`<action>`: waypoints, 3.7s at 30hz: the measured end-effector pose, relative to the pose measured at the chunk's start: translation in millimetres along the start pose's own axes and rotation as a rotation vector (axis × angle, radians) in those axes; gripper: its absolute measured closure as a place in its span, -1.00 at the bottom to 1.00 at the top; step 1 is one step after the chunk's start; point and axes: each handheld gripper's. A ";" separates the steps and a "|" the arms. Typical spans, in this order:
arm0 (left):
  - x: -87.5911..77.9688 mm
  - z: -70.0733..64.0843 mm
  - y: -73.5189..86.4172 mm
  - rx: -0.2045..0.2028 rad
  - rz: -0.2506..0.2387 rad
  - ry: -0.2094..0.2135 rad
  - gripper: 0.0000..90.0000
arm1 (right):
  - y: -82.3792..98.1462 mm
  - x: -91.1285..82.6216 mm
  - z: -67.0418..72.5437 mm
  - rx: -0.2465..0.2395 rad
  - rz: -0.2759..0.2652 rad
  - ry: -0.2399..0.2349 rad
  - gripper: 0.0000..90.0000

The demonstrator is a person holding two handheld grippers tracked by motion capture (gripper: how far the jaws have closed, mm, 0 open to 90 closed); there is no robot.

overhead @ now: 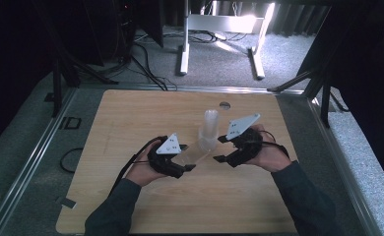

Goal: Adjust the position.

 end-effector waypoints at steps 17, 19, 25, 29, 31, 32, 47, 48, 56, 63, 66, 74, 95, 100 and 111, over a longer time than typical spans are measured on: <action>11.1 -5.1 -1.3 0.041 0.080 0.017 -0.33 | -8.0 1.9 2.8 -0.060 0.094 -0.020 -0.26; 13.0 -6.2 -2.3 0.050 0.093 0.021 -0.33 | -9.4 3.5 3.9 -0.071 0.113 -0.030 -0.26; 16.8 -7.6 -2.3 0.063 0.117 0.032 -0.33 | -10.1 5.2 4.4 -0.083 0.137 -0.037 -0.26; 17.8 -8.1 -3.2 0.074 0.131 0.031 -0.33 | -10.5 5.9 5.0 -0.087 0.149 -0.042 -0.26; 18.2 -8.6 -4.1 0.086 0.145 0.031 -0.33 | -10.7 6.5 5.1 -0.091 0.157 -0.051 -0.26; 18.7 -9.1 -4.3 0.089 0.150 0.031 -0.33 | -10.7 6.8 5.3 -0.089 0.160 -0.053 -0.26; 20.2 -11.3 -10.3 0.138 0.218 0.047 -0.33 | -9.8 12.6 6.6 -0.101 0.196 -0.075 -0.26; 20.3 -11.5 -11.1 0.145 0.222 0.046 -0.33 | -9.8 12.8 6.8 -0.100 0.197 -0.076 -0.26; 24.8 -14.5 -13.4 0.173 0.268 0.053 -0.32 | -9.0 14.0 8.3 -0.106 0.221 -0.086 -0.27; 27.1 -16.7 -14.9 0.193 0.293 0.056 -0.32 | -9.4 17.0 10.2 -0.114 0.253 -0.097 -0.27; 27.3 -16.8 -15.4 0.196 0.293 0.058 -0.32 | -9.6 18.1 10.4 -0.116 0.260 -0.101 -0.27; 28.6 -18.5 -17.7 0.216 0.314 0.056 -0.32 | -11.3 22.3 10.6 -0.122 0.289 -0.112 -0.27; 34.5 -24.1 -20.2 0.262 0.360 0.044 -0.32 | -11.7 35.8 11.7 -0.115 0.357 -0.148 -0.35; 35.5 -26.1 -20.2 0.274 0.370 0.036 -0.32 | -10.9 41.5 12.0 -0.110 0.377 -0.151 -0.38; 36.7 -33.9 -23.6 0.320 0.369 0.005 -0.32 | -11.3 50.9 14.0 -0.096 0.380 -0.162 -0.42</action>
Point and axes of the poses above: each handheld gripper's, and its own axes: x roughly forward along the jaws, y roughly out of its underside, z roughly to its left, and after that the axes turned 1 degree about -z, right-handed
